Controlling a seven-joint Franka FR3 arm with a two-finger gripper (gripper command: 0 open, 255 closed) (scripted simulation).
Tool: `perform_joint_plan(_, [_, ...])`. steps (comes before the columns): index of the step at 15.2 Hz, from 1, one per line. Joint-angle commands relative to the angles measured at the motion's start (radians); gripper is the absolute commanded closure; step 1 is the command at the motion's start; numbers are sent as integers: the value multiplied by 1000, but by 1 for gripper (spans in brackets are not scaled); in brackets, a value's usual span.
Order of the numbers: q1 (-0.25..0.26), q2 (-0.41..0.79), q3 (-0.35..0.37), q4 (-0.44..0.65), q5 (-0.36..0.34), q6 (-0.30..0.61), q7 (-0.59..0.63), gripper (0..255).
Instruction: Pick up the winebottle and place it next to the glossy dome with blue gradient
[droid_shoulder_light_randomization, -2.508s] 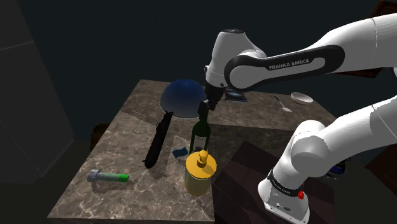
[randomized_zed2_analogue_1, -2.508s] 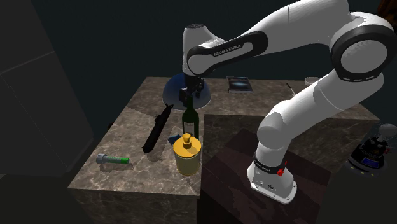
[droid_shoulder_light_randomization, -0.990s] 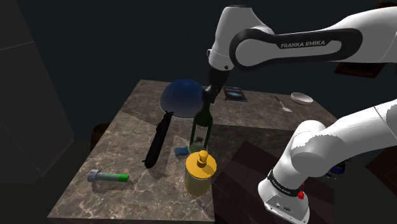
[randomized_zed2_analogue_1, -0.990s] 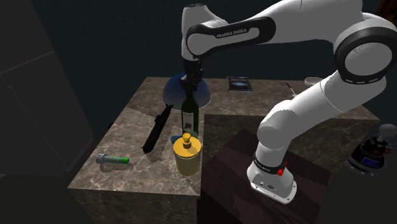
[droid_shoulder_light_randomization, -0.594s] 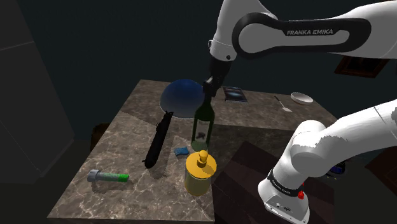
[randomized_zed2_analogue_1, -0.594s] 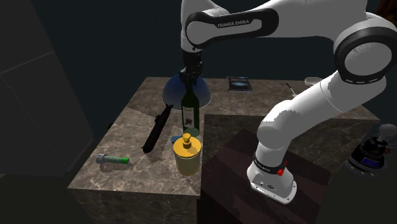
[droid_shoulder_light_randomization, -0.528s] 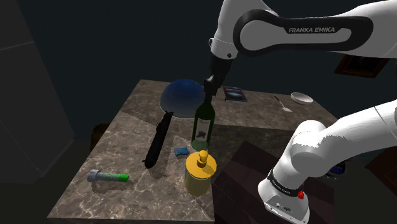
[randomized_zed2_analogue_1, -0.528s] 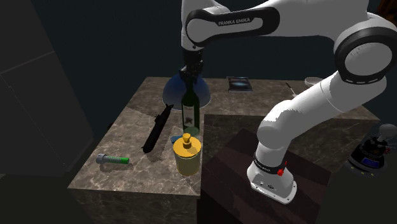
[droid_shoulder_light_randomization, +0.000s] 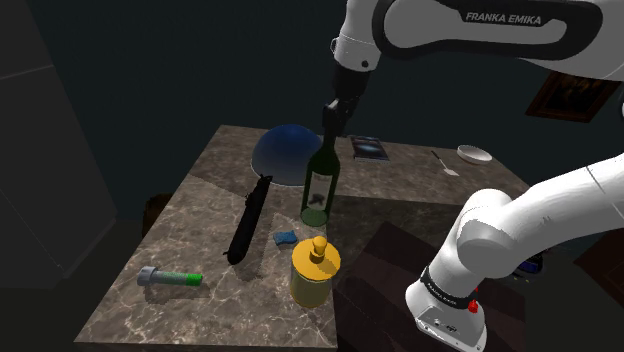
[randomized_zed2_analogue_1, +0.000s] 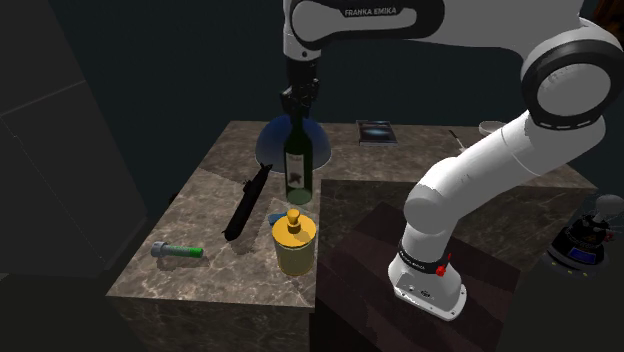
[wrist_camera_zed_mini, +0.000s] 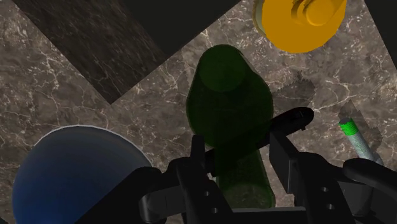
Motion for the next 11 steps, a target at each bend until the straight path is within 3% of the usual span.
perform_joint_plan(1, [0, 3, 0, 31, -1, -28, 1, 255])
perform_joint_plan(11, [-6, 41, -4, 197, -7, -156, 0, 255])
